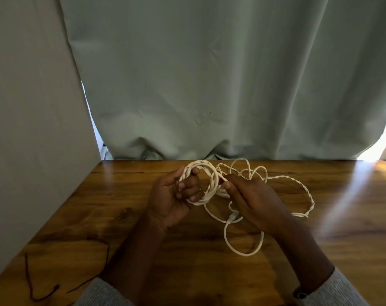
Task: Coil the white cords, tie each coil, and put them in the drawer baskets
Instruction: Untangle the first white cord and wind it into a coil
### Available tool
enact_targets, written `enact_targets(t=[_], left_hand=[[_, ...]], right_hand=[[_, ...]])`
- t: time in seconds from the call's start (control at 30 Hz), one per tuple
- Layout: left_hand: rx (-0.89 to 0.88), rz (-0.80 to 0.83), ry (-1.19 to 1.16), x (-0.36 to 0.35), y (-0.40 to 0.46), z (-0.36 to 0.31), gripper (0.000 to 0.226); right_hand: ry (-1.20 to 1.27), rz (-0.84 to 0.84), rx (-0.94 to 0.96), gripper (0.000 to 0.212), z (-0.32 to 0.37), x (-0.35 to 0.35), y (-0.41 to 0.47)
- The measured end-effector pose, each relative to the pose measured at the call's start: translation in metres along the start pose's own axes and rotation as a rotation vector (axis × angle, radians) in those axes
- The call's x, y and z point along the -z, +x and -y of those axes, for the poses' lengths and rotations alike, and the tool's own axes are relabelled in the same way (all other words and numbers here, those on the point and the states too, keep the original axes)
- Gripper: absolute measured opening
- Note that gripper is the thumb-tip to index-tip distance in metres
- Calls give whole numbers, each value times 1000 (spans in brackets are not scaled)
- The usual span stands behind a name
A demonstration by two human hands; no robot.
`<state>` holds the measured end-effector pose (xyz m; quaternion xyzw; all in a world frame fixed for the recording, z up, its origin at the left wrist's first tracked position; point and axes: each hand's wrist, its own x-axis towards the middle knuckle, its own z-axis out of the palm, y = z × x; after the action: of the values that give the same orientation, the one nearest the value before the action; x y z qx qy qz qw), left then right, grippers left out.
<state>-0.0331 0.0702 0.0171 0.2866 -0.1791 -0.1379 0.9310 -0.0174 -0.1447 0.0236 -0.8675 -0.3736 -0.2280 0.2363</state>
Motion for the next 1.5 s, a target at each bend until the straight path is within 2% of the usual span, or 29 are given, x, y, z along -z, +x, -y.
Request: enact_targets(t=[0.1,0.17,0.23,0.4,0.47,0.67,0.83,0.97,1.07,1.13,1.23,1.27,1.33,1.4,1.47,1.5], left_hand=[[-40,-10,-7,0,0,-4,34],[-54,0,-26,-2,1,-4,35],[-83,-23,-34,-5,2,-5,34],[-192,-127,-37,-8,6,-11,34],[-223,-172,-4,-5,9,-13,34],[-320,-388,291,-3,15,-3,33],[-405,-552,419,-6,18,9,24],[-387,-664,658,-15,16,23,23],[-320,-617,1076,-16,12,36,21],[-290,-525,1262,-13,10,38,18],[-127,-398,1294,-7,6,31,15],[-40,-367,1259,-3,5,28,16],[105,-312,1196,-1,4,27,17],[208,-243,1285,-5,3,28,19],[199,-226,1313,-10,1,31,18],[186,-237,1248,-13,-1,31,21]], right_hand=[[-219,-14,-16,46,3,-8,0],[-308,-28,-34,39,7,-15,0],[-377,-36,-33,42,13,-20,-1],[-453,219,-159,48,32,-27,2],[-509,276,-152,43,37,-30,5],[-557,280,-97,31,44,-29,5],[-651,250,-35,28,44,-34,4],[-547,220,31,19,47,-37,2],[-547,215,100,1,49,-35,2],[-491,234,180,7,46,-30,2],[-355,356,256,20,40,-18,3],[-283,343,273,24,37,-14,3],[-142,311,273,28,33,-6,2],[-5,267,241,32,29,-2,2],[35,141,221,29,25,4,2],[47,83,176,27,24,7,2]])
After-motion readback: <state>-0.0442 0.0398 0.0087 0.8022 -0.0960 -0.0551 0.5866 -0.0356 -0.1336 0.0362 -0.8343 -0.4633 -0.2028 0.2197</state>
